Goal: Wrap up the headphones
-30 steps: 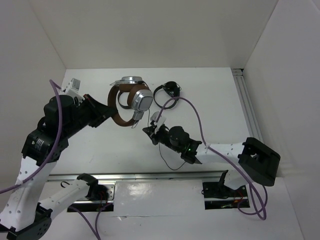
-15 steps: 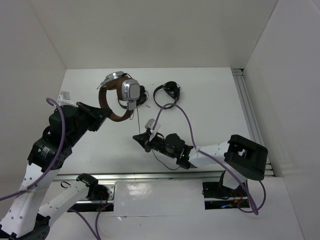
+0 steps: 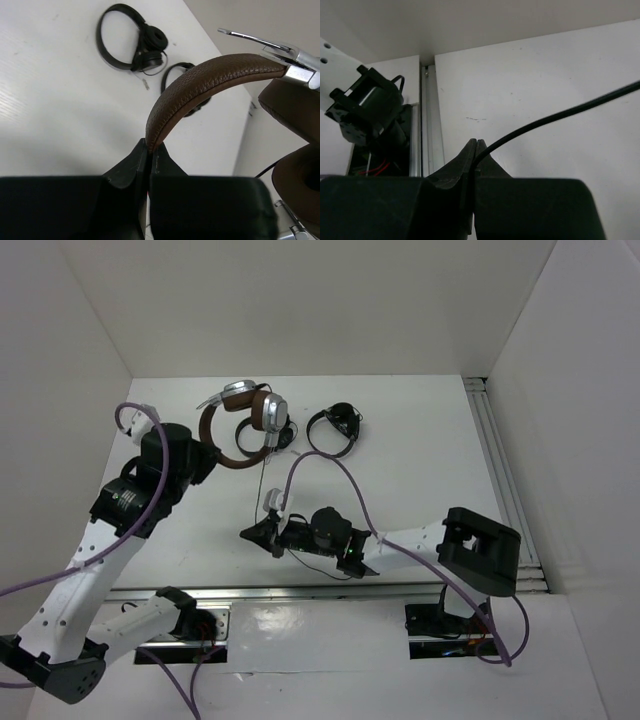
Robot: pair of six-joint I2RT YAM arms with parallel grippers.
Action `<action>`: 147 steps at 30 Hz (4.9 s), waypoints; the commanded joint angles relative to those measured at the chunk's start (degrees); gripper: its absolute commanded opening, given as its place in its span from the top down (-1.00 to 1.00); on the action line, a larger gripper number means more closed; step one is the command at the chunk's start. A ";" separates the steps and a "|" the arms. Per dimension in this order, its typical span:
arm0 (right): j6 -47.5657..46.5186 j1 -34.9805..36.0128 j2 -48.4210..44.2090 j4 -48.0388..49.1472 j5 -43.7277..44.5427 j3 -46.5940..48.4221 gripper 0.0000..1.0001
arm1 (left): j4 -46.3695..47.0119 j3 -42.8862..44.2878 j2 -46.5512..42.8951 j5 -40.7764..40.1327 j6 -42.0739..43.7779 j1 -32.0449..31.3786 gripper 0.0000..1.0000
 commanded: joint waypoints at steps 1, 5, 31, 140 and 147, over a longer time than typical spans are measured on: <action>-0.79 1.58 -3.79 -2.99 -5.43 1.01 1.00 | 5.81 -0.10 -0.17 -7.70 1.38 -0.40 1.00; -1.32 1.58 -6.26 -5.45 -5.43 1.00 0.96 | 7.04 -2.67 -0.69 -10.87 2.62 -0.92 1.00; 1.49 0.00 2.61 -16.52 -11.84 18.66 0.97 | 5.64 -11.19 -1.40 -18.70 5.78 -3.30 1.00; -26.63 -28.48 -24.54 -41.85 19.09 21.65 0.27 | 0.89 -8.47 0.80 -17.38 31.09 -21.23 1.00; -26.63 -29.00 -23.31 -44.39 15.67 25.35 0.91 | 0.89 -8.47 1.41 -17.91 31.09 -21.23 1.00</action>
